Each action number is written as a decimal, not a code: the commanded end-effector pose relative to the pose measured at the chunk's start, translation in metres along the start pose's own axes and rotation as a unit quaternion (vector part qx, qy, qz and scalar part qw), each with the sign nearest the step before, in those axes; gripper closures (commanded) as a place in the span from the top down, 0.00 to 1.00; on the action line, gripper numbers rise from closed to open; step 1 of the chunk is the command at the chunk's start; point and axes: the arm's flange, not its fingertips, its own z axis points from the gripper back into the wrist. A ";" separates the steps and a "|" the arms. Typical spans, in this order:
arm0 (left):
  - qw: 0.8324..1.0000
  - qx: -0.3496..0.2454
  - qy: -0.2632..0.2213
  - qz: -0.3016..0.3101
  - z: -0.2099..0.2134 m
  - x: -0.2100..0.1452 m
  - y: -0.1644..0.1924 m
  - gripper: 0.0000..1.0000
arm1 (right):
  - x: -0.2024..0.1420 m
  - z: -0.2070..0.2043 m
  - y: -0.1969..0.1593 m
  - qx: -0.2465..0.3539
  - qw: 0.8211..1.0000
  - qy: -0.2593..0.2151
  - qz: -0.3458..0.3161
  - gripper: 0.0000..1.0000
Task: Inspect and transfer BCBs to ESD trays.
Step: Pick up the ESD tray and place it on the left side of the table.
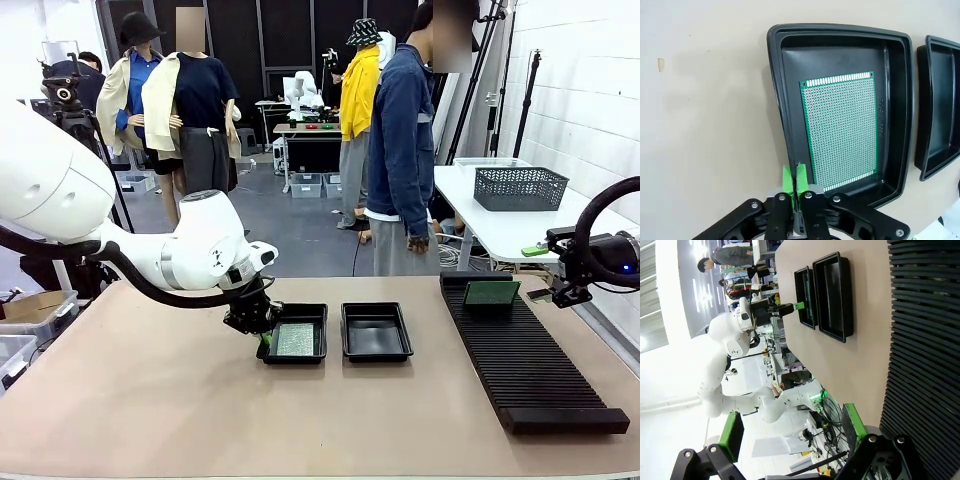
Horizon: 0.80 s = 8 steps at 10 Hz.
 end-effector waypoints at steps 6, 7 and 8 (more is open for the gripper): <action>1.000 0.000 -0.003 0.000 0.000 0.000 0.000 0.00 | -0.001 -0.001 0.001 -0.004 1.000 0.003 0.001 1.00; 1.000 0.000 -0.003 0.000 0.000 0.000 0.000 0.00 | -0.001 -0.001 0.001 -0.004 1.000 0.003 0.001 1.00; 1.000 0.000 -0.003 0.000 0.000 0.000 0.000 0.00 | -0.001 -0.001 0.001 -0.004 1.000 0.003 0.001 1.00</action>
